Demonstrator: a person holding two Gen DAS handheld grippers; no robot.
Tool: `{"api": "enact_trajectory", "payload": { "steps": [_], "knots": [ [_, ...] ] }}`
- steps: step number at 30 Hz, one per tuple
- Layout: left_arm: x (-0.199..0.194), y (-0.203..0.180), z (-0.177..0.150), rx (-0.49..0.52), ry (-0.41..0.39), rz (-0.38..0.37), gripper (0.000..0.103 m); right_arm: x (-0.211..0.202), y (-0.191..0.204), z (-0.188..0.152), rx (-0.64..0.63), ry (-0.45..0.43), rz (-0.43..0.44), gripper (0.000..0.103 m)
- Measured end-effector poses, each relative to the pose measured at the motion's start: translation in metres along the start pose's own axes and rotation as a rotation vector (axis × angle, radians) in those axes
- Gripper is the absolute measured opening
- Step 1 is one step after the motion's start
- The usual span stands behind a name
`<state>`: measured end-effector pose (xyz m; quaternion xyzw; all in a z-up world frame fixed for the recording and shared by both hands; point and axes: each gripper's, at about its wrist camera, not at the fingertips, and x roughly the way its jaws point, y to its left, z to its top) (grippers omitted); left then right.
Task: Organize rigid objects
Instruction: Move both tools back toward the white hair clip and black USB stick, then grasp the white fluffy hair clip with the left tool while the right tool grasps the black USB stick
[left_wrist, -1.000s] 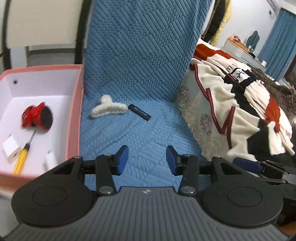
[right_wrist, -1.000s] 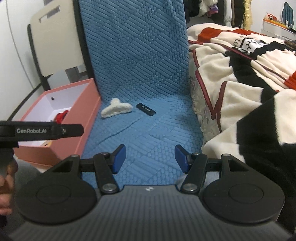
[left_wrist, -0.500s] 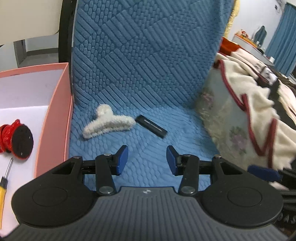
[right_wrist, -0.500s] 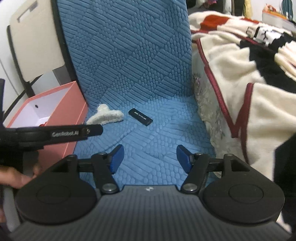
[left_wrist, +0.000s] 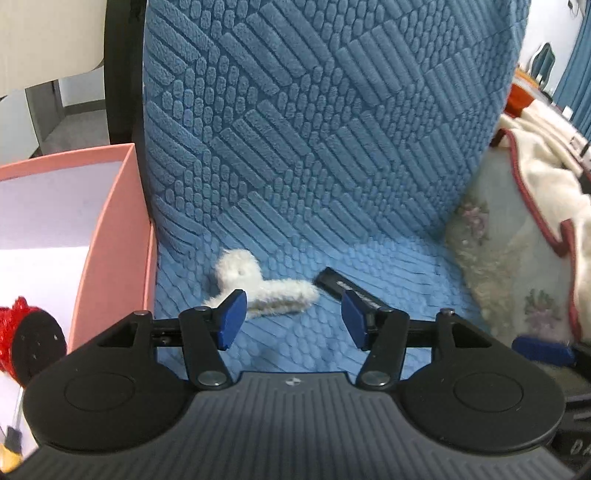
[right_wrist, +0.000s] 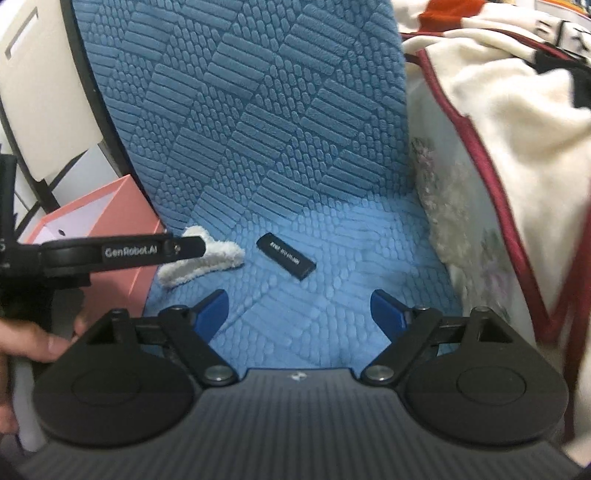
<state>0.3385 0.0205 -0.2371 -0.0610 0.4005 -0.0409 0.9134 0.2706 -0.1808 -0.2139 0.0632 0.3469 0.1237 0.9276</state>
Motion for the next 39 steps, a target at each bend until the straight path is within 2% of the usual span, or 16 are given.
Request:
{"api": "enact_trajectory", "payload": {
  "steps": [2, 5, 8, 13, 20, 25, 26, 28, 33, 36, 39],
  "knots": [
    [0.005, 0.003, 0.002, 0.011, 0.005, 0.015, 0.063, 0.012, 0.002, 0.007, -0.033, 0.018, -0.006, 0.085],
    [0.006, 0.01, 0.004, 0.018, -0.003, 0.055, 0.063, 0.032, 0.001, 0.016, -0.07, 0.055, 0.03, 0.085],
    [0.012, 0.017, 0.005, 0.006, 0.017, 0.053, 0.063, 0.052, 0.002, 0.025, -0.102, 0.079, 0.061, 0.085],
    [0.021, 0.013, 0.002, 0.035, 0.038, 0.078, 0.063, 0.082, 0.006, 0.032, -0.178, 0.127, 0.057, 0.068],
    [0.045, 0.013, -0.002, 0.042, 0.085, 0.141, 0.063, 0.11, 0.002, 0.038, -0.236, 0.147, 0.016, 0.066],
    [0.049, 0.011, -0.005, 0.055, 0.087, 0.154, 0.063, 0.12, 0.003, 0.039, -0.252, 0.165, 0.032, 0.063],
    [0.051, 0.01, -0.005, 0.057, 0.09, 0.159, 0.063, 0.121, 0.005, 0.038, -0.265, 0.17, 0.034, 0.061],
    [0.051, 0.008, -0.007, 0.067, 0.093, 0.164, 0.063, 0.123, 0.008, 0.035, -0.295, 0.188, 0.03, 0.049],
    [0.053, 0.004, -0.014, 0.096, 0.113, 0.166, 0.063, 0.124, 0.013, 0.032, -0.329, 0.203, 0.031, 0.042],
    [0.056, 0.004, -0.017, 0.093, 0.132, 0.154, 0.062, 0.123, 0.013, 0.031, -0.328, 0.213, 0.032, 0.033],
    [0.057, 0.0, -0.019, 0.121, 0.124, 0.172, 0.06, 0.123, 0.012, 0.031, -0.322, 0.223, 0.033, 0.032]
  ]
}}
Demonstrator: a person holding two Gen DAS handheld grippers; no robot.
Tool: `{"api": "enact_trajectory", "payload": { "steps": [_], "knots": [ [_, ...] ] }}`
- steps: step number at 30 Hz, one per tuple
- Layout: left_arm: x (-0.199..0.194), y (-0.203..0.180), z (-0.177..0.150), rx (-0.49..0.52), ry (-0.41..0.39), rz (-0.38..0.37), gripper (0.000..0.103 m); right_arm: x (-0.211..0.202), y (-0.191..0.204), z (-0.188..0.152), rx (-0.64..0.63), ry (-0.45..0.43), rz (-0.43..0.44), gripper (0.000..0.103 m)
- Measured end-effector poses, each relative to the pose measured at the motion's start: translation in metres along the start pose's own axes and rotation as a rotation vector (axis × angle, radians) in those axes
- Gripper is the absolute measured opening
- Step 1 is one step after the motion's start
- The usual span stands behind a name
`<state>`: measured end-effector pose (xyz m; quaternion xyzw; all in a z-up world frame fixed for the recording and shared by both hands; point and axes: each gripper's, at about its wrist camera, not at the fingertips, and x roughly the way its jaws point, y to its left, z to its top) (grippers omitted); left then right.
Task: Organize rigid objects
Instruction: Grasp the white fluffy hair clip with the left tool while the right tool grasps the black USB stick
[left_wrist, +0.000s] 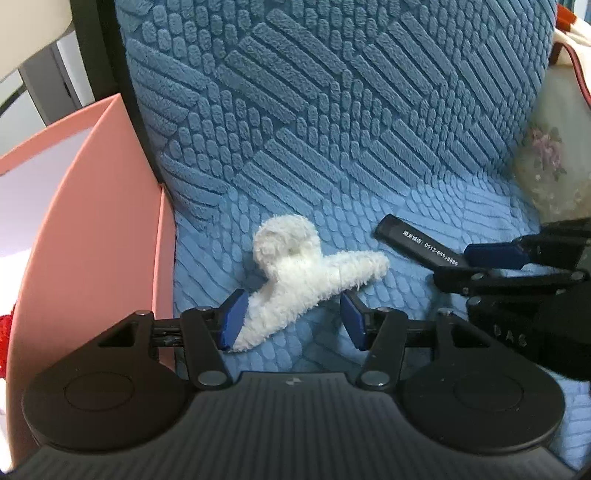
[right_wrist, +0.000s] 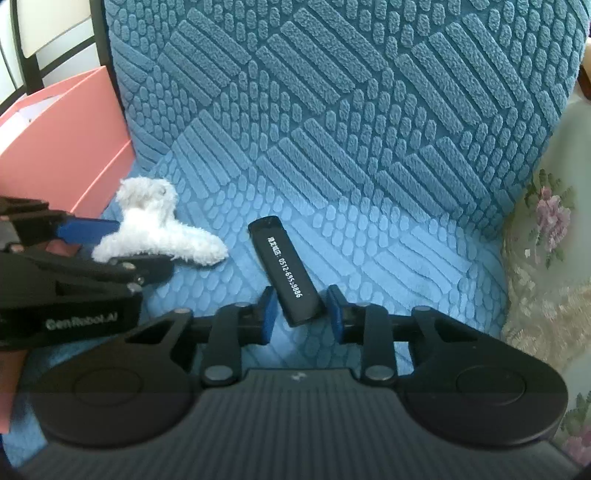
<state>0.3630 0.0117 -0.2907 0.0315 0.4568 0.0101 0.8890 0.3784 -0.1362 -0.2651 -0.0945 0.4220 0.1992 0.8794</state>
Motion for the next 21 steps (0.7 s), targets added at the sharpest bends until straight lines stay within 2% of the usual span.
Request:
{"api": "enact_trajectory", "payload": {
  "steps": [2, 11, 14, 21],
  "knots": [
    [-0.001, -0.001, 0.0, 0.009, -0.006, 0.009, 0.05, -0.002, -0.001, 0.0, 0.01, 0.008, -0.002, 0.031],
    [-0.012, 0.006, -0.004, -0.002, -0.036, -0.018, 0.023, -0.009, -0.002, -0.013, 0.057, 0.008, -0.025, 0.029],
    [-0.02, 0.008, -0.007, -0.025, -0.046, -0.047, 0.018, -0.012, -0.001, -0.021, 0.074, 0.01, -0.038, 0.029],
    [-0.036, 0.004, -0.022, -0.054, -0.047, -0.084, 0.016, -0.022, 0.008, -0.048, 0.127, 0.014, -0.049, 0.027]
  ]
}}
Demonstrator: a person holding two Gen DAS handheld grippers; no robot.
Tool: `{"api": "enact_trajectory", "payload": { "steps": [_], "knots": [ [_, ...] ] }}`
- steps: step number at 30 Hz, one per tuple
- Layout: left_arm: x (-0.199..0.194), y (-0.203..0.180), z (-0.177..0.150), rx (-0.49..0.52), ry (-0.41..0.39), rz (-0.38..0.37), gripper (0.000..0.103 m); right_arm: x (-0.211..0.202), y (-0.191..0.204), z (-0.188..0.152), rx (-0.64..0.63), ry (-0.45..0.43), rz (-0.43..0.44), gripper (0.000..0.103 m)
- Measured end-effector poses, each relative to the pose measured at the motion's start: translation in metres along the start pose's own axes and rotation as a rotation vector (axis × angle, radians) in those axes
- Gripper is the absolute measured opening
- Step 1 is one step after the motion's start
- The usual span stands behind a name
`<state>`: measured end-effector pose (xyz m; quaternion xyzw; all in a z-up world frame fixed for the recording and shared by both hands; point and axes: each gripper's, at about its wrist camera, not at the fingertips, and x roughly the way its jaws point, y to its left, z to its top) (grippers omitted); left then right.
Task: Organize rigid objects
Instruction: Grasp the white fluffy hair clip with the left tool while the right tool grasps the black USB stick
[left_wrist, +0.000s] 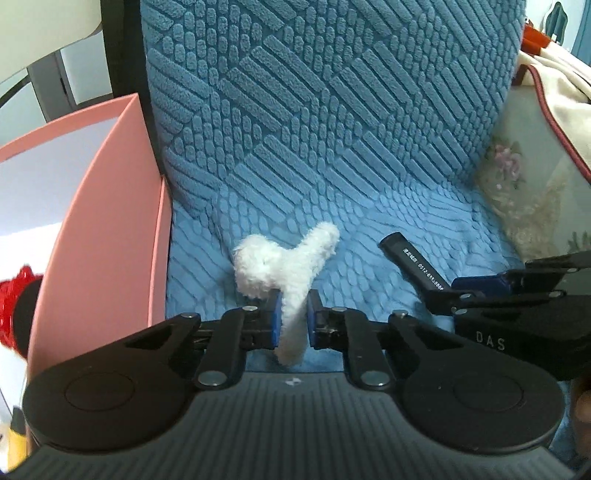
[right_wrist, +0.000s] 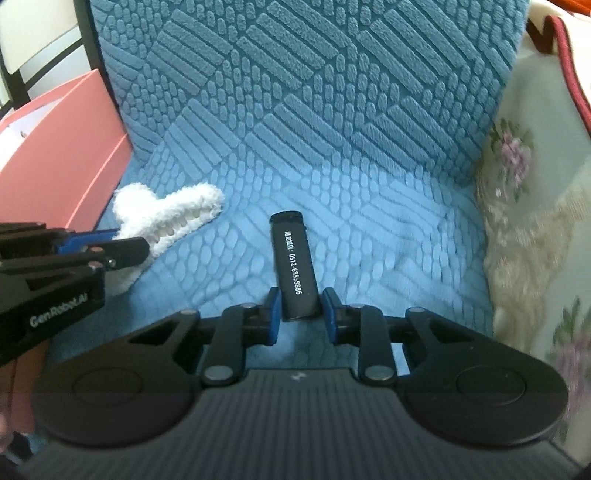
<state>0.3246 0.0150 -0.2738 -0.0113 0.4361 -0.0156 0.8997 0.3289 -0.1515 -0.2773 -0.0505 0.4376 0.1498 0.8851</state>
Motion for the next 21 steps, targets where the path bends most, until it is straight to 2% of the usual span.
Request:
{"api": "enact_trajectory", "payload": {
  "steps": [5, 9, 14, 17, 21],
  "knots": [
    [-0.007, -0.001, -0.012, -0.044, 0.007, -0.005, 0.017, -0.002, 0.003, -0.019, 0.063, 0.028, -0.008, 0.027],
    [-0.015, 0.007, -0.017, -0.095, 0.014, -0.022, 0.016, -0.01, 0.009, -0.026, 0.055, 0.029, -0.027, 0.026],
    [-0.03, 0.008, -0.029, -0.089, 0.017, -0.031, 0.017, -0.027, 0.011, -0.04, 0.088, 0.015, -0.014, 0.026],
    [-0.038, 0.006, -0.037, -0.073, 0.022, -0.03, 0.017, -0.036, 0.01, -0.049, 0.171, 0.016, 0.027, 0.026],
    [-0.044, 0.004, -0.043, -0.069, 0.028, -0.028, 0.017, -0.044, 0.009, -0.061, 0.234, 0.017, 0.027, 0.026]
  ]
}}
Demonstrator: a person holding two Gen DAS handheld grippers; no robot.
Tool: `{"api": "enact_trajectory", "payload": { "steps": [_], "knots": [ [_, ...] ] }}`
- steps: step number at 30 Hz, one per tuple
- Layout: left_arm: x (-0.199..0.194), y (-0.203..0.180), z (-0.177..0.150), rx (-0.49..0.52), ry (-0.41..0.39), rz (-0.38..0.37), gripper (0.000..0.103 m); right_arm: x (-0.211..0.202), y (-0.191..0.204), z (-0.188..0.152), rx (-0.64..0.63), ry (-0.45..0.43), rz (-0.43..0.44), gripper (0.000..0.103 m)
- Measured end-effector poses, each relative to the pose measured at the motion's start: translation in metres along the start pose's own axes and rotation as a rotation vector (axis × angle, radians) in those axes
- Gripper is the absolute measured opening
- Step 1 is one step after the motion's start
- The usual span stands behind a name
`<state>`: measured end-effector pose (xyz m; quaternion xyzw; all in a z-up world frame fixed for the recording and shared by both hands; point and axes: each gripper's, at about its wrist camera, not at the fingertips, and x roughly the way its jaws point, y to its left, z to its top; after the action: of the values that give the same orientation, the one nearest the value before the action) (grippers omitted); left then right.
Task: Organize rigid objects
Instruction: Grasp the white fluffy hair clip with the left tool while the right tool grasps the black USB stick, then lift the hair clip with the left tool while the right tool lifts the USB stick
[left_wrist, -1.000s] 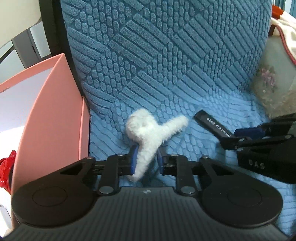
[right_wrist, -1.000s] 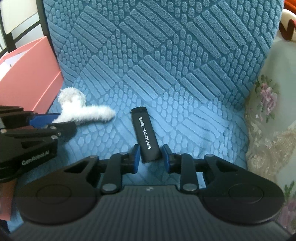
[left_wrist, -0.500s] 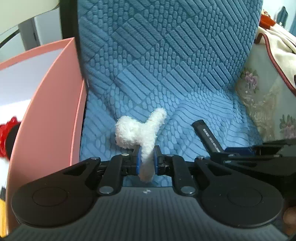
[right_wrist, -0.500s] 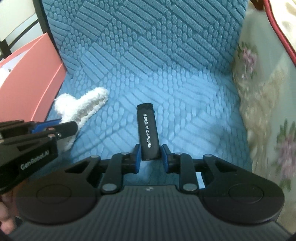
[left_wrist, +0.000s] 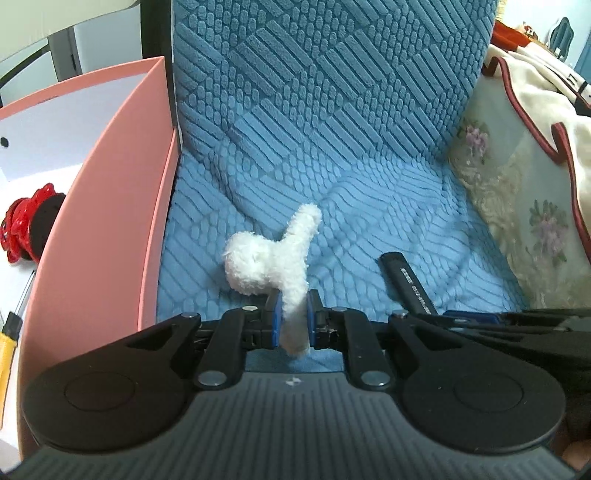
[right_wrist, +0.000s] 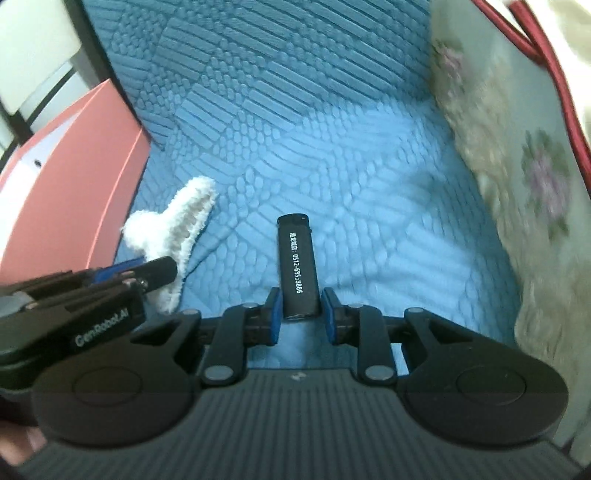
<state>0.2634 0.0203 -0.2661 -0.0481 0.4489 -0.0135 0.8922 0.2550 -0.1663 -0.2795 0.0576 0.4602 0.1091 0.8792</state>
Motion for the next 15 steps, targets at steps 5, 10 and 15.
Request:
{"api": "enact_trajectory", "payload": {
  "steps": [5, 10, 15],
  "knots": [
    [-0.011, 0.003, -0.014, -0.014, 0.008, -0.018, 0.017, -0.016, 0.003, -0.013, -0.02, -0.025, -0.02, 0.026],
    [-0.025, 0.0, -0.032, -0.016, 0.02, -0.046, 0.017, -0.028, 0.004, -0.034, -0.007, -0.019, -0.011, 0.026],
    [-0.03, -0.004, -0.037, 0.001, 0.022, -0.07, 0.017, -0.033, 0.005, -0.044, -0.008, -0.023, -0.012, 0.026]
  ]
}}
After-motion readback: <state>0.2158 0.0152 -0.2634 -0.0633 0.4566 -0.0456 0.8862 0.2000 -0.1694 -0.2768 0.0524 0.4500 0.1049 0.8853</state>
